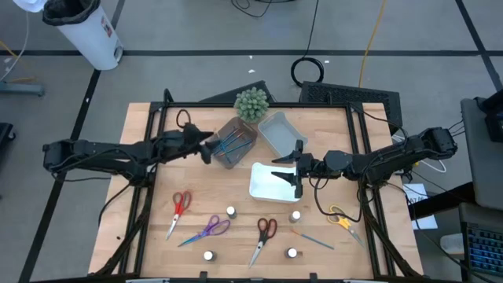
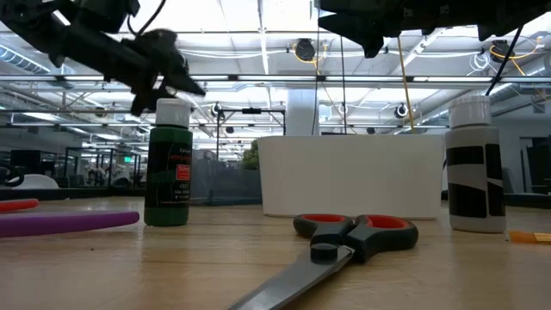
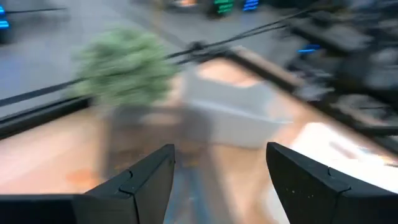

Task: Pick & Place Paint Supplies
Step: Put the blue paint brush into the black bin

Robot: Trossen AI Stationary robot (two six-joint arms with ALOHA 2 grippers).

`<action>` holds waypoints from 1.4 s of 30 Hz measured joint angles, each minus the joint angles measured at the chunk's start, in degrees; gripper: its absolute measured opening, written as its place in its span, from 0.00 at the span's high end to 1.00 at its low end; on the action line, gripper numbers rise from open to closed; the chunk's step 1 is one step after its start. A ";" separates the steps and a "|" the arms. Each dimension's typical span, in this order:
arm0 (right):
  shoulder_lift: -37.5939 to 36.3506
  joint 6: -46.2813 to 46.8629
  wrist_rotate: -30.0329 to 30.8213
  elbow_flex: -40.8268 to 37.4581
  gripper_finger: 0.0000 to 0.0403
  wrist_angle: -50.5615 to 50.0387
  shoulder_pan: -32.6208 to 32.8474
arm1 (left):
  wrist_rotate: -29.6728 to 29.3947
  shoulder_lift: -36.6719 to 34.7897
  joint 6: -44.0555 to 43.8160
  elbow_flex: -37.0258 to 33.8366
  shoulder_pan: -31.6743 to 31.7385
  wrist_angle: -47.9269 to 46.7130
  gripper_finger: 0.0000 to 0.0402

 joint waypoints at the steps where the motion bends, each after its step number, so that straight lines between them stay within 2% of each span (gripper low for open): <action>1: 0.00 0.00 0.00 0.00 0.58 0.00 0.00 | -2.89 0.00 -0.88 -0.01 0.32 -1.62 0.36; 4: 0.00 0.00 0.00 0.00 0.58 -0.05 0.02 | -10.53 0.00 -2.99 -0.01 1.68 -5.09 0.36; 7: 0.00 0.00 0.00 0.00 0.58 -0.30 0.00 | -14.86 0.00 -4.58 -0.01 3.23 -8.14 0.36; 14: 0.00 0.25 0.00 0.00 0.58 -0.37 -0.69 | -15.60 3.39 -3.28 -0.01 4.78 -11.33 0.36; 19: 0.02 1.39 0.00 0.00 0.58 -0.41 -1.14 | -15.92 9.99 -0.47 -0.01 4.78 -7.17 0.36; 24: 0.02 1.44 -0.17 0.00 0.58 -0.42 -1.14 | -20.13 14.07 -0.40 -0.01 5.66 -2.98 0.36; 31: 0.04 1.33 -0.20 0.00 0.58 -1.18 -1.14 | -17.82 16.84 -0.93 -0.01 7.65 -1.09 0.36; 38: 0.04 1.31 -0.13 0.00 0.58 -1.09 -1.14 | -11.03 20.15 -0.57 -0.01 8.86 7.37 0.36; 42: 0.04 1.31 -0.09 0.00 0.58 -1.03 -1.14 | -10.49 21.73 0.54 0.00 8.90 9.58 0.36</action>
